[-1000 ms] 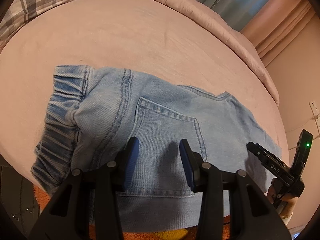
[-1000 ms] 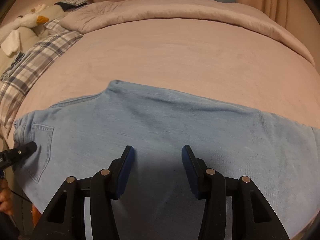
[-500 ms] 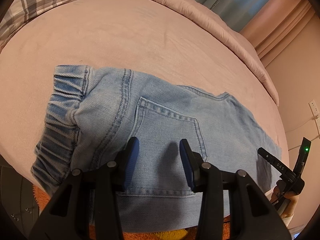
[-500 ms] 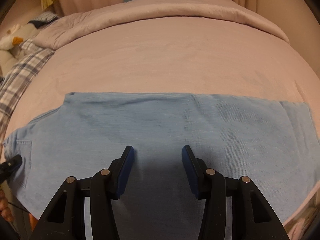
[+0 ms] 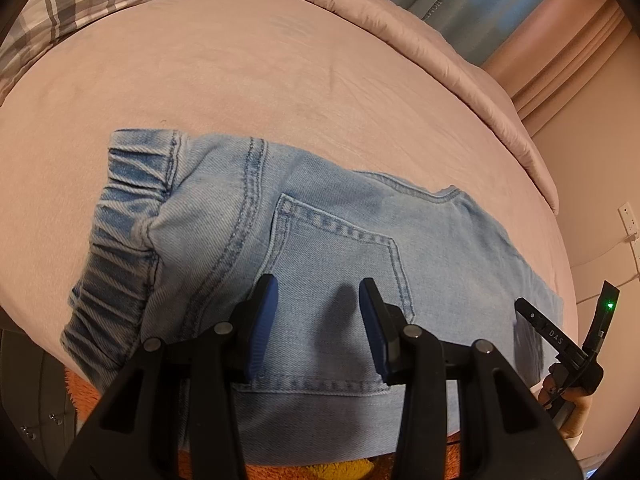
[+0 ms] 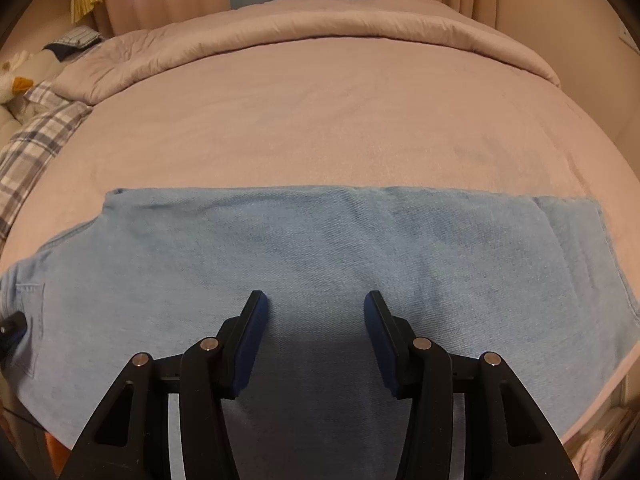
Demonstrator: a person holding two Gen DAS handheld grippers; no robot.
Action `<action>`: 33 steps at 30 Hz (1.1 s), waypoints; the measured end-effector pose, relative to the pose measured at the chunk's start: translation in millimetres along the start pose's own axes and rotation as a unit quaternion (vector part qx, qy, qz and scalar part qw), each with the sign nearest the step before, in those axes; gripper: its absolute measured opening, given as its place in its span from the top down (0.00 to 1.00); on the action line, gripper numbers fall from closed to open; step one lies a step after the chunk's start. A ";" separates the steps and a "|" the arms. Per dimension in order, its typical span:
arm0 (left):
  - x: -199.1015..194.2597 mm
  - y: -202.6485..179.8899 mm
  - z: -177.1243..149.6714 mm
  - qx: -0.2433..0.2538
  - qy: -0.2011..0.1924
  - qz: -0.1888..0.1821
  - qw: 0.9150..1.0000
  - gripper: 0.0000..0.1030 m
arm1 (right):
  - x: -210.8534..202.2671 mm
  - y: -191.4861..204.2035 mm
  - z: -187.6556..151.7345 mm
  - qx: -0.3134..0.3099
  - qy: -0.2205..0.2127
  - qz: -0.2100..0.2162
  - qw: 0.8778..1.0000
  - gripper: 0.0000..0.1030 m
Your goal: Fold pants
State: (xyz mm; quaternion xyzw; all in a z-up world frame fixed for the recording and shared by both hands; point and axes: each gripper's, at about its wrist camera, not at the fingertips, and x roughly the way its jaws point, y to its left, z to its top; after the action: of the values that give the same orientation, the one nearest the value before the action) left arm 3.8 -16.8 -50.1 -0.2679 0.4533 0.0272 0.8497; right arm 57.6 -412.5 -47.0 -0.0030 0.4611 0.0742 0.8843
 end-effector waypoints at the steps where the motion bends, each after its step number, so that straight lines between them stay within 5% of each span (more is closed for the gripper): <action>1: -0.1 0.3 0.0 0.001 0.000 0.000 1.000 0.59 | 0.0 -0.6 0.0 0.000 -0.001 0.001 1.000 0.52; 33: 1.7 -1.0 -0.7 -0.002 -0.001 0.000 1.000 0.59 | 3.4 0.8 3.7 -0.001 -0.005 0.003 1.000 0.50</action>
State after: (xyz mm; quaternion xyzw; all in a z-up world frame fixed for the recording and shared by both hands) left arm 4.6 -18.4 -51.3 -0.2697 0.4527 0.0280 0.8494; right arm 62.5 -411.0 -47.6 -0.0021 0.4565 0.0777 0.8863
